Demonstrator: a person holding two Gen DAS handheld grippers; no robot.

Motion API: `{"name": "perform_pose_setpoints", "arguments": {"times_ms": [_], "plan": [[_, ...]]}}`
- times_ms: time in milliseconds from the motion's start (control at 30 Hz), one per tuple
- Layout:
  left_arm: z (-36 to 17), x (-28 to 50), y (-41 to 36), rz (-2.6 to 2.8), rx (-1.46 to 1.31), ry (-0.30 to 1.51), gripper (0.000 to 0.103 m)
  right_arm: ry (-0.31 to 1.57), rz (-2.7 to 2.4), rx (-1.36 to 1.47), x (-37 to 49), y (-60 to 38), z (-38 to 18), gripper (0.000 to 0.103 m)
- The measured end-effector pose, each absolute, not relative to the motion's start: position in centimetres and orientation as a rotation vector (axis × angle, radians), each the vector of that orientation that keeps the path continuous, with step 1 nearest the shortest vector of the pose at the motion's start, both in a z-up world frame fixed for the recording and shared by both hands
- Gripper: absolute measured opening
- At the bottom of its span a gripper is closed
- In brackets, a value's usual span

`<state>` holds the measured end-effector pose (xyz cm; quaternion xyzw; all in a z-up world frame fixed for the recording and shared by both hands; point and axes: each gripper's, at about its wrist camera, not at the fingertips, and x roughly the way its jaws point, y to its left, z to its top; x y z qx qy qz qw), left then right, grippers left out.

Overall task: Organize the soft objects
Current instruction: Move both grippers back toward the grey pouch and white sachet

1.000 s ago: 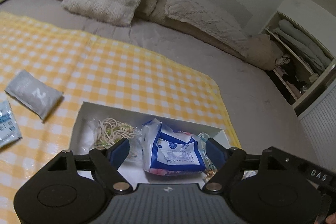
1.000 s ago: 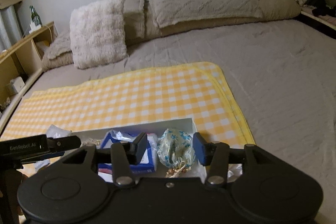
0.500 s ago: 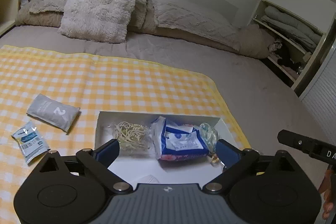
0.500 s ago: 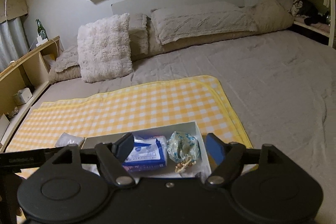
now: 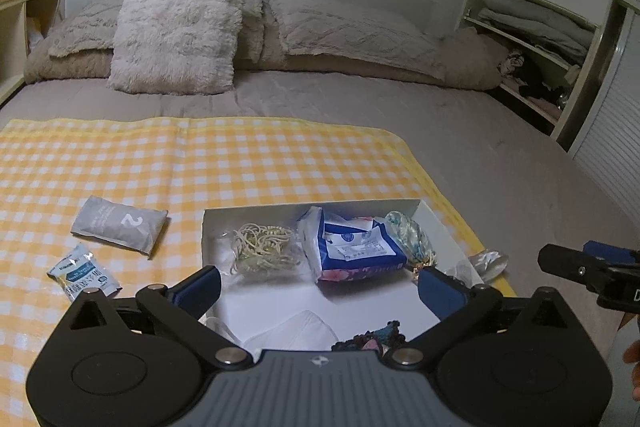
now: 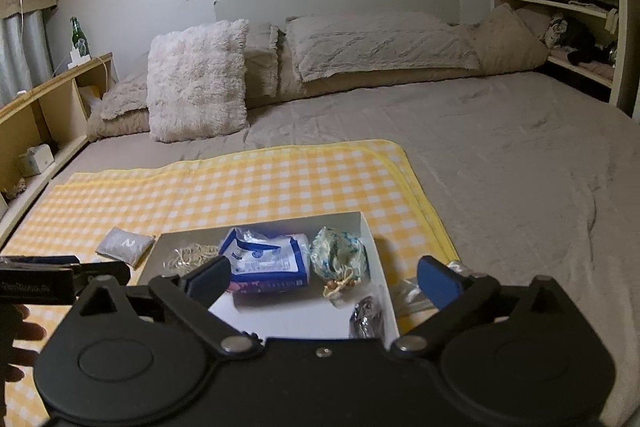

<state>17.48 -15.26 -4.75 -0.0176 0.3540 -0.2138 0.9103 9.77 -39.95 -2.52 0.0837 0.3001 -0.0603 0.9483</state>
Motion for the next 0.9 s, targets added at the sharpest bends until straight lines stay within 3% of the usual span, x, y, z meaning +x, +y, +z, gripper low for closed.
{"name": "perform_pose_setpoints", "arguments": {"times_ms": [900], "plan": [[-4.2,18.2,-7.9,-0.324,-0.038,0.682,0.103,0.606,-0.075,0.113,12.1,-34.1,-2.8,0.103]]}}
